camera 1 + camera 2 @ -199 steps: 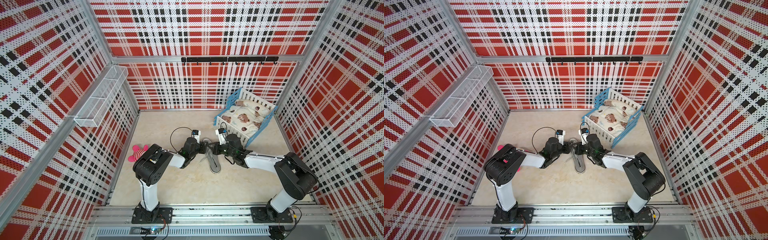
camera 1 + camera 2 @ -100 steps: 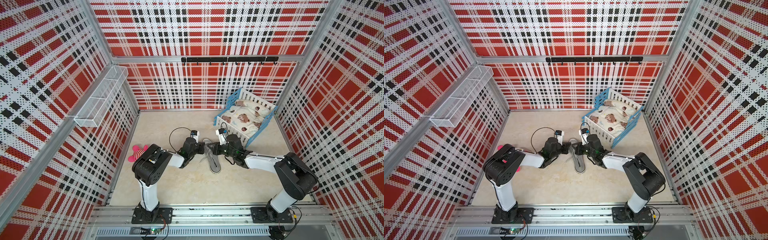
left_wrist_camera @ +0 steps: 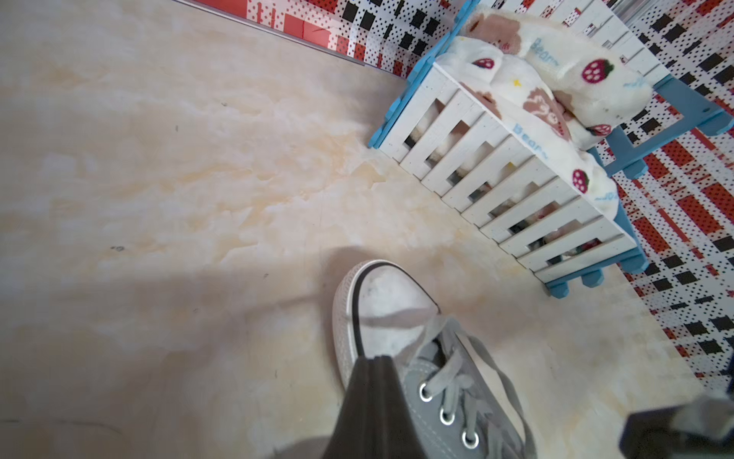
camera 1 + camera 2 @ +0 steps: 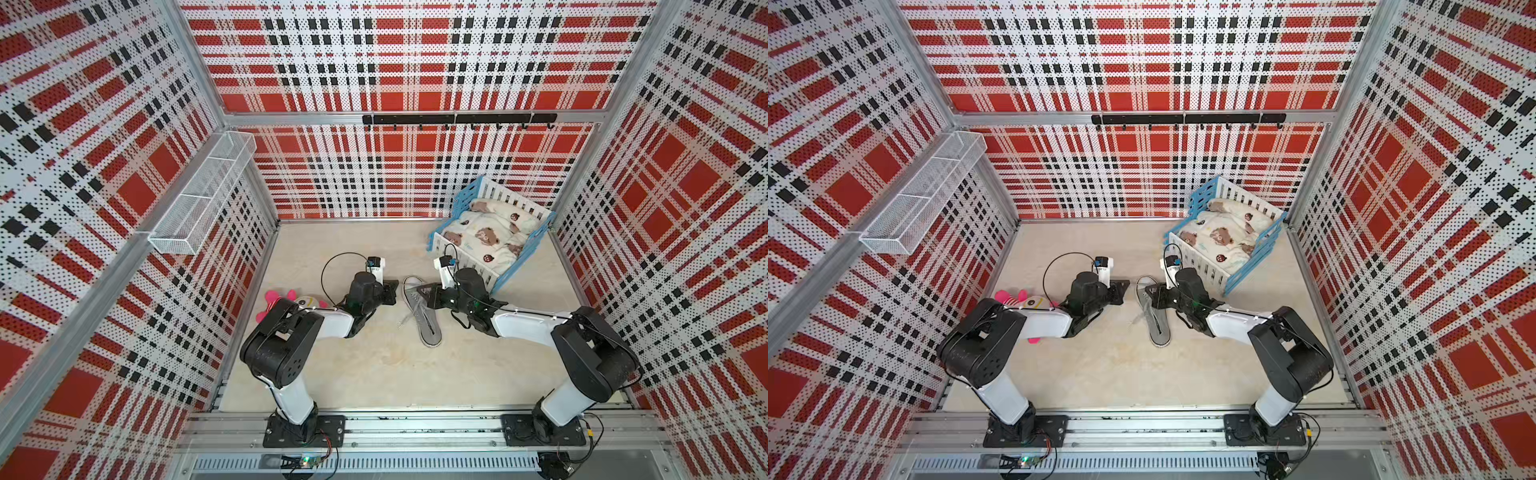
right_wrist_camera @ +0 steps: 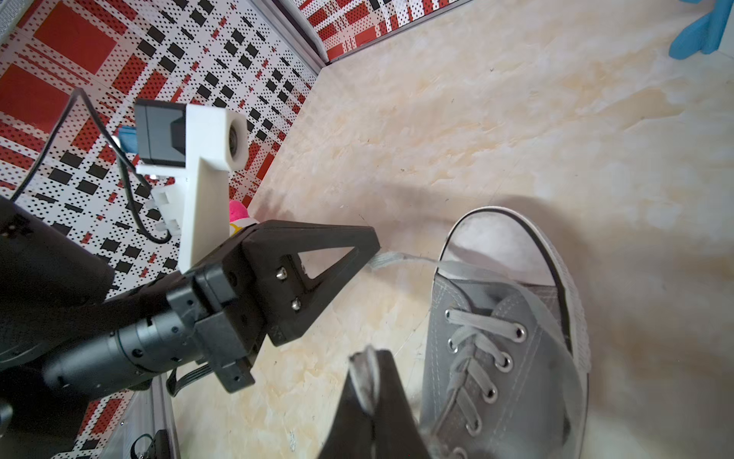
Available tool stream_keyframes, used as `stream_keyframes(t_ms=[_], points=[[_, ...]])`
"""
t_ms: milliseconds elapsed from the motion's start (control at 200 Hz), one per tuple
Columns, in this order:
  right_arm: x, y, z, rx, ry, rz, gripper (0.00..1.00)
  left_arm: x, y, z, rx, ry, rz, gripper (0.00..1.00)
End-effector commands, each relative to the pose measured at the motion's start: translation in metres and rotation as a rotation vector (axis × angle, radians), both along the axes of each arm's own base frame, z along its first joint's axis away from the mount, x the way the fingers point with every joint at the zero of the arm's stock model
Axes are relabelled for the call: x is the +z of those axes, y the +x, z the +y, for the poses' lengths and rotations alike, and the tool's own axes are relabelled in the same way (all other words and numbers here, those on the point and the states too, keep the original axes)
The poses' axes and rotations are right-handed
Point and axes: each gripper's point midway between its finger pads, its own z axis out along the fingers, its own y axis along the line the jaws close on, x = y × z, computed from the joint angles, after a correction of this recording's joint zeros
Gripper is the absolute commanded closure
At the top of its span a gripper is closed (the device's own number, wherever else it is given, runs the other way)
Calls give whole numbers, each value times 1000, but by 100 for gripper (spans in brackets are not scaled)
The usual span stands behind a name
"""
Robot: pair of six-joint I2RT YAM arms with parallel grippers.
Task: Tie the shoes
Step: Wrap the shoelace around the shoelace.
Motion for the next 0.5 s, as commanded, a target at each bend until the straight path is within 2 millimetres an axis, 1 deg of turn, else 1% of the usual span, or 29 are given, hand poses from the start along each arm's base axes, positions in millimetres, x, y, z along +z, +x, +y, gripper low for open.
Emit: stream_keyframes(t_ms=[0, 30, 105, 160, 210, 316, 381, 496], points=[[8, 1, -1, -1, 10, -22, 100, -12, -6, 6, -14, 37, 30, 100], [8, 1, -1, 0, 13, -23, 100, -14, -6, 5, -20, 39, 34, 100], [6, 1, -1, 1, 13, -18, 100, -16, -5, 1, -40, 43, 38, 93], [6, 1, -1, 2, 13, -16, 100, -18, -5, 0, -49, 50, 39, 86], [6, 0, 0, 3, 14, -17, 100, -19, -5, 2, -48, 59, 35, 79], [5, 0, -1, 3, 8, -14, 100, -22, -6, 10, -51, 114, 15, 68], [4, 0, -1, 3, 6, -13, 100, -24, -9, 14, -47, 132, 10, 64], [3, 0, 1, 10, 11, -8, 100, -28, -13, 22, -38, 180, 1, 61]])
